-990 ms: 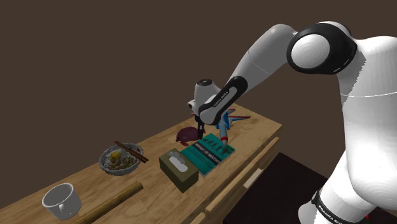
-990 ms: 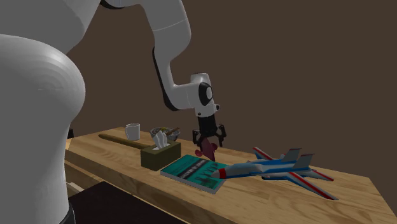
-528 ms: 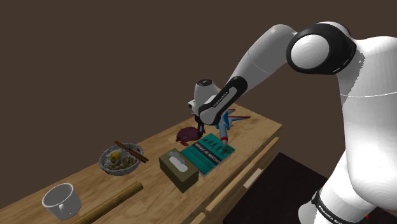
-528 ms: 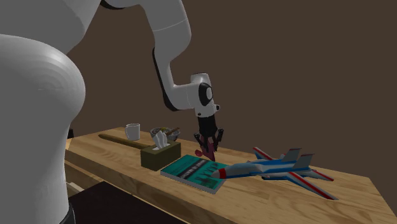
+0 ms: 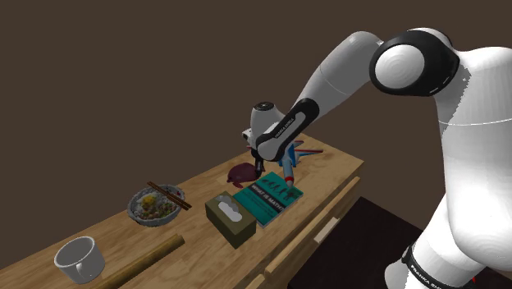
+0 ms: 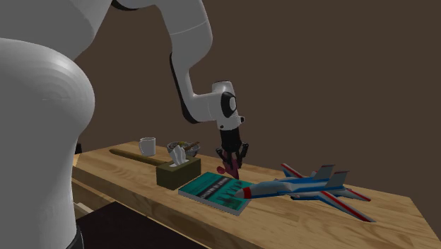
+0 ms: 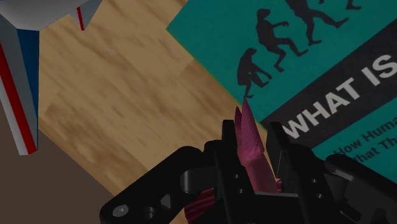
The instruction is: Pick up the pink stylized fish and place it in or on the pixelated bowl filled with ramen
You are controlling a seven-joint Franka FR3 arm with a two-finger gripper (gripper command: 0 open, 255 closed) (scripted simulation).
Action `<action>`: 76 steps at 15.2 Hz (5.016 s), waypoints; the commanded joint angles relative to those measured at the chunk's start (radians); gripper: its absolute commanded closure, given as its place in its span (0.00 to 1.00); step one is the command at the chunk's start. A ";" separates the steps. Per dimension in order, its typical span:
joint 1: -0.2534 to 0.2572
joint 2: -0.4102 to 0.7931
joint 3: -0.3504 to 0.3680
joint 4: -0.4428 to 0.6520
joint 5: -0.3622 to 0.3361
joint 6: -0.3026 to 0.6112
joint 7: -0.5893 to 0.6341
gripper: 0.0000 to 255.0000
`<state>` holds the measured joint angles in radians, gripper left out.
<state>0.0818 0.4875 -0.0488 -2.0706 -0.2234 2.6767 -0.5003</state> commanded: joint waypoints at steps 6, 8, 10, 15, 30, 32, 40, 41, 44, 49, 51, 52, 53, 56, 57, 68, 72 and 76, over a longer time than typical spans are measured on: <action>-0.004 -0.066 0.010 -0.007 0.011 -0.060 -0.016 1.00; -0.005 -0.087 0.012 -0.007 0.015 -0.081 -0.021 1.00; -0.007 -0.108 0.014 -0.006 0.019 -0.102 -0.026 1.00; -0.009 -0.157 0.019 0.000 0.029 -0.156 -0.039 1.00; -0.012 -0.280 0.029 0.049 0.056 -0.328 -0.075 1.00; -0.012 -0.294 0.030 0.060 0.059 -0.352 -0.079 1.00; 0.086 -0.215 0.081 0.202 0.033 -0.436 0.073 1.00; 0.099 -0.199 0.087 0.226 0.030 -0.448 0.093 1.00; 0.142 -0.148 0.104 0.309 0.019 -0.489 0.150 1.00; 0.214 -0.045 0.127 0.478 0.003 -0.570 0.235 1.00; 0.244 0.004 0.134 0.560 -0.003 -0.608 0.264 1.00; 0.259 0.031 0.136 0.604 -0.006 -0.628 0.278 1.00; 0.274 0.059 0.139 0.651 -0.009 -0.650 0.291 1.00; 0.321 0.155 0.145 0.813 -0.016 -0.724 0.325 1.00; 0.338 0.192 0.146 0.877 -0.018 -0.753 0.335 1.00; 0.407 0.401 0.143 1.151 -0.028 -0.825 0.375 1.00; 0.405 0.408 0.142 1.110 -0.031 -0.778 0.384 1.00; 0.403 0.421 0.141 1.079 -0.035 -0.735 0.393 1.00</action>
<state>0.4874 0.8815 0.0938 -0.9859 -0.2592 1.9408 -0.1062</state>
